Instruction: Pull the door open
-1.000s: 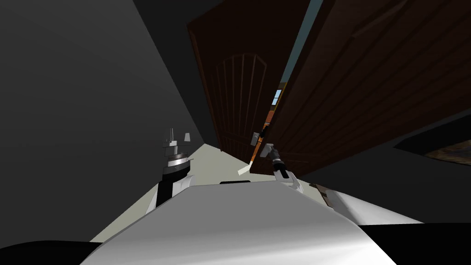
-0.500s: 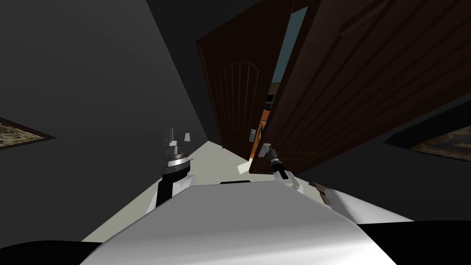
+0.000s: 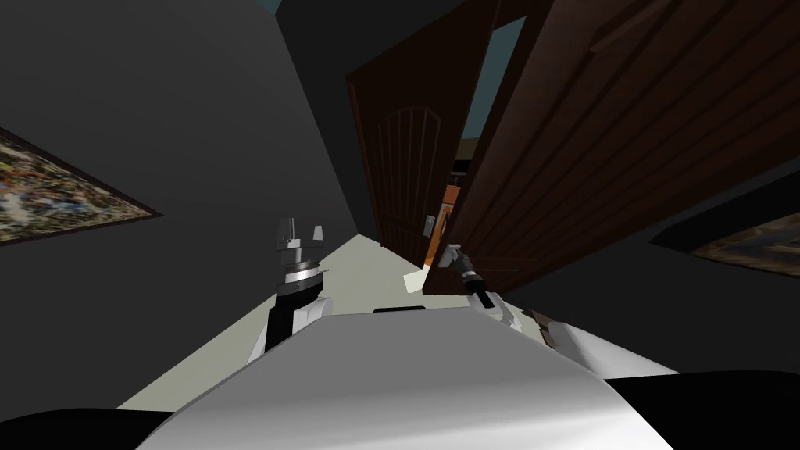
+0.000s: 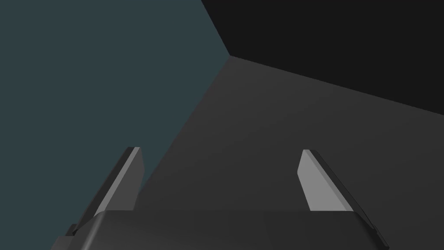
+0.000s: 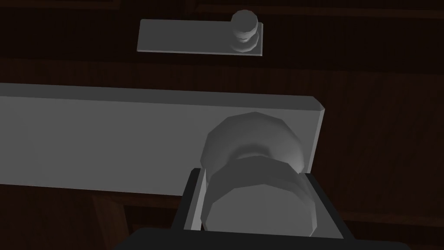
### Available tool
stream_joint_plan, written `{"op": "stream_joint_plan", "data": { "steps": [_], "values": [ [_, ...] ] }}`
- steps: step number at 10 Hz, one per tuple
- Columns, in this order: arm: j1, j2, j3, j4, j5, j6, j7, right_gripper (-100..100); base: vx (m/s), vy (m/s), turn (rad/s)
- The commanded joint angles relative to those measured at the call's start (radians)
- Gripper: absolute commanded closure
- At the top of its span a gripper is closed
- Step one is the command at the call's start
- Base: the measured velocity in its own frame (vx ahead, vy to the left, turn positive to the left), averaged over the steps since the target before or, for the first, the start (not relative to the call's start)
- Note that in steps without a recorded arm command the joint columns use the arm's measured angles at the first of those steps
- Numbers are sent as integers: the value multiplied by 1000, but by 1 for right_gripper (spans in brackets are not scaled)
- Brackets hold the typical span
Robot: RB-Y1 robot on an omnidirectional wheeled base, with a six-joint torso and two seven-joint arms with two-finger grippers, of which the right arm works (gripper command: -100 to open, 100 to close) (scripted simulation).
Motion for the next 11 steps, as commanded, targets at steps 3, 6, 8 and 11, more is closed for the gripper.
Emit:
{"op": "stream_joint_plan", "data": {
  "steps": [3,6,8,11],
  "values": [
    [49,-39,31,-20,12,-50,-49,100,-228,-73,130],
    [58,-54,31,-18,13,-60,-60,100,-191,-48,67],
    [81,-76,37,-14,20,-97,-84,100,-168,-64,140],
    [105,-104,43,-14,28,-144,-114,100,-221,-84,132]
  ]
}}
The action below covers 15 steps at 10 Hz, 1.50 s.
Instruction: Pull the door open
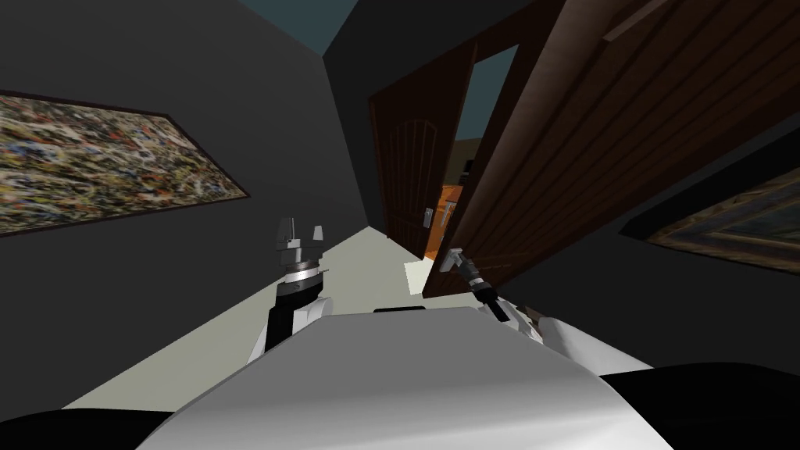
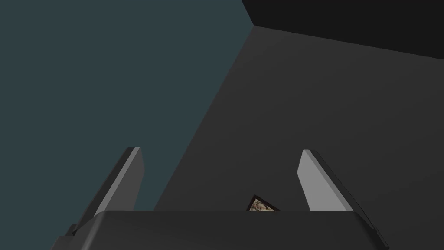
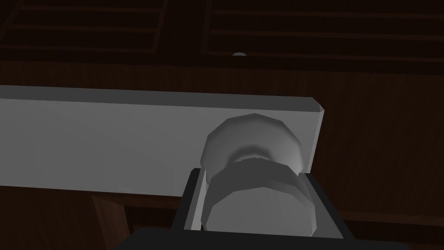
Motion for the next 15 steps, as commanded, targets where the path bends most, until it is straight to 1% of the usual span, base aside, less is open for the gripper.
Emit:
{"op": "stream_joint_plan", "data": {
  "steps": [1,4,5,6,7,11,12,15],
  "values": [
    [19,-14,9,1,5,-31,-18,100,-211,-97,121],
    [42,-40,15,1,13,-76,-46,100,-204,-94,123],
    [47,-45,16,1,14,-85,-52,100,-186,-72,81],
    [42,-42,12,5,13,-75,-45,100,-77,-35,5],
    [47,-52,15,14,16,-95,-53,100,-123,-70,115],
    [52,-79,22,31,21,-142,-75,100,-205,-81,124],
    [53,-82,23,34,22,-149,-78,100,-167,-90,85],
    [57,-103,28,47,26,-186,-95,100,-182,-109,125]
  ]
}}
